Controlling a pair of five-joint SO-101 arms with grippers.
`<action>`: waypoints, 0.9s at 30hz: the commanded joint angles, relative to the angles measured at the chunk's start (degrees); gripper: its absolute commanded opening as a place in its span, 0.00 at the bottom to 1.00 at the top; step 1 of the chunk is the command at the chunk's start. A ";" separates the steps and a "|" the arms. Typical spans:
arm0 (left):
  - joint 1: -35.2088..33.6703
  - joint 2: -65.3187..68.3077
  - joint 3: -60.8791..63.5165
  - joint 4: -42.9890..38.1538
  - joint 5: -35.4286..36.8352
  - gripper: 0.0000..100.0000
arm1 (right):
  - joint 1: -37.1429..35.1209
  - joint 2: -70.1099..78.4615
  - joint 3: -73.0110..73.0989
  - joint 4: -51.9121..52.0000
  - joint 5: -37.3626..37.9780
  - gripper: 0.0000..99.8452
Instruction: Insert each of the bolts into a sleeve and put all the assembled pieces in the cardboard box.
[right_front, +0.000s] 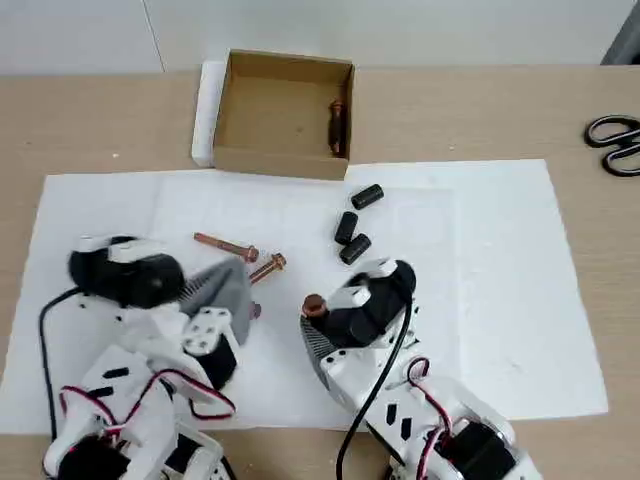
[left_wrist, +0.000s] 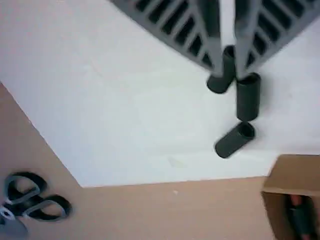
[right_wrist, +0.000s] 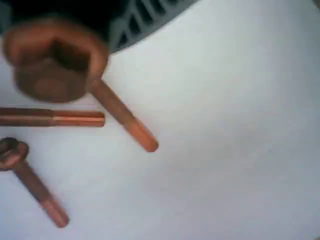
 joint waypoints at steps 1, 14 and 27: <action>-6.42 0.35 -2.07 -2.29 0.26 0.01 | 3.38 1.54 -2.11 0.13 0.53 0.00; -10.11 23.30 -18.86 2.11 0.53 0.01 | 14.73 29.93 -22.42 0.13 -1.76 0.00; -9.85 26.90 -21.93 4.84 0.53 0.01 | 21.14 57.36 -40.35 -4.44 -1.32 0.00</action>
